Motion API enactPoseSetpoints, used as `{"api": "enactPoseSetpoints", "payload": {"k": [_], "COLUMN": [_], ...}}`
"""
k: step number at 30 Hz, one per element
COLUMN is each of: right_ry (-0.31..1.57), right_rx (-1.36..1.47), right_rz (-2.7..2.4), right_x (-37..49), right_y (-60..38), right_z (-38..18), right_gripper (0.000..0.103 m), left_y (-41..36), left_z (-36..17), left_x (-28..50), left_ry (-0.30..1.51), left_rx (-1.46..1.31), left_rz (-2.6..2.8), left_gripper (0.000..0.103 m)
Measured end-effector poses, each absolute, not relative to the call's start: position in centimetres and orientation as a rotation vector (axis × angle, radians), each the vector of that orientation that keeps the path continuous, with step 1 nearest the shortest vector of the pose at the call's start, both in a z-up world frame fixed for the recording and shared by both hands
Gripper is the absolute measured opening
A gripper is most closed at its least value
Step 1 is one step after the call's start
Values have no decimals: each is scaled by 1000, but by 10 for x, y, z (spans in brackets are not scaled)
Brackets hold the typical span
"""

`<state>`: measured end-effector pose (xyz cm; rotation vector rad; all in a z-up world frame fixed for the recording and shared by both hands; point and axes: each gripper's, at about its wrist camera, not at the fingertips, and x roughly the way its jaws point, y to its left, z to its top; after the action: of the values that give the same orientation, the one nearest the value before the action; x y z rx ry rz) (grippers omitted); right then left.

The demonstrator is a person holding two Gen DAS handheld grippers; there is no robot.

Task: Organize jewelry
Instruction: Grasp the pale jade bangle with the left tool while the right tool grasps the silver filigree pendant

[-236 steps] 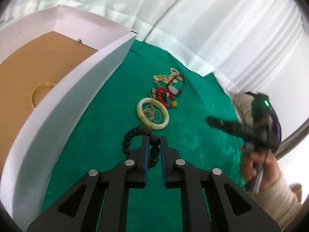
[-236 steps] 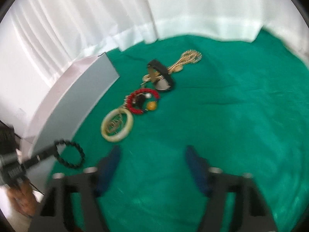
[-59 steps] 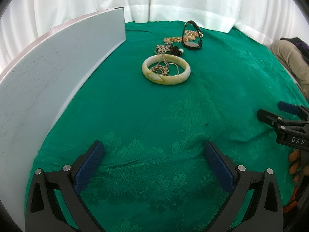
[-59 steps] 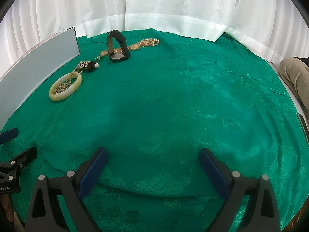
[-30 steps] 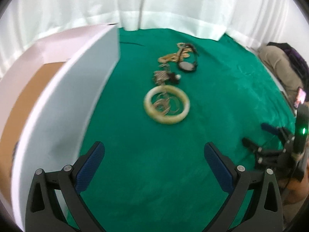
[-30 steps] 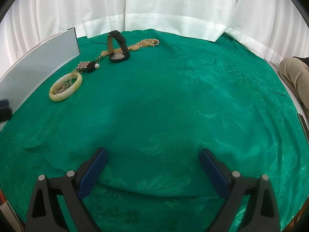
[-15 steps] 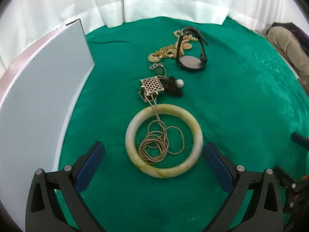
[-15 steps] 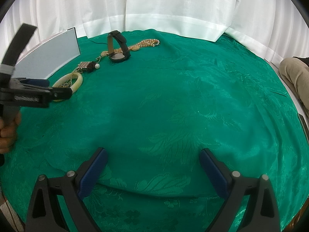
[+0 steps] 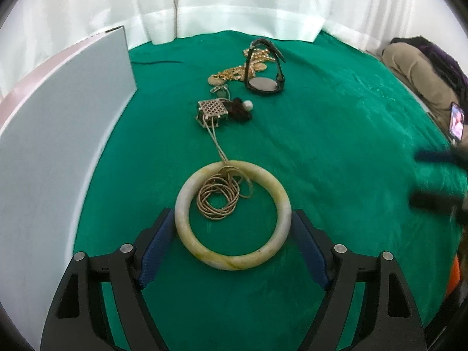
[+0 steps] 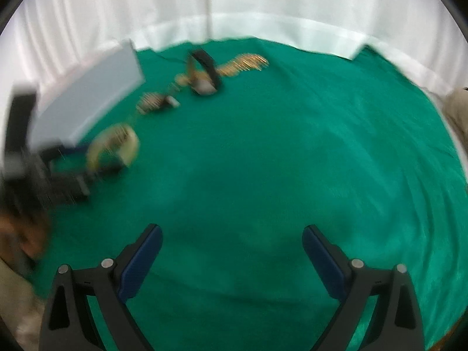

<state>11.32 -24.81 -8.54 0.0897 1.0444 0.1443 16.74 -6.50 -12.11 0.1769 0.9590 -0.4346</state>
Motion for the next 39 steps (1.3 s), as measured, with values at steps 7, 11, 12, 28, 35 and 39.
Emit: {"api": "enactPoseSetpoints", "payload": {"k": [7,11,12,28,35,39], "right_ry": [1305,1377,1393,1014,907,893], "right_rx": [425,410,410,430,303,251], "right_rz": [420,400,405,534,523,520], "right_x": [243,279,281,261,232,203], "right_y": [-189,-152,-146,-163,-190,-207], "right_z": [-108,-125,-127,-11,53,57], "right_gripper": [66,55,49,3,3,3], "left_y": [-53,-46,-45,-45,-39,-29], "left_z": [-118,-117,-117,-118,-106,-73], "left_x": [158,156,156,159,149,131], "left_ry": [961,961,959,953,937,892], "left_rx": [136,108,103,115,56,29], "left_rz": [-427,-440,-442,-422,-402,-396], "left_gripper": [81,81,81,81,80,80]}}
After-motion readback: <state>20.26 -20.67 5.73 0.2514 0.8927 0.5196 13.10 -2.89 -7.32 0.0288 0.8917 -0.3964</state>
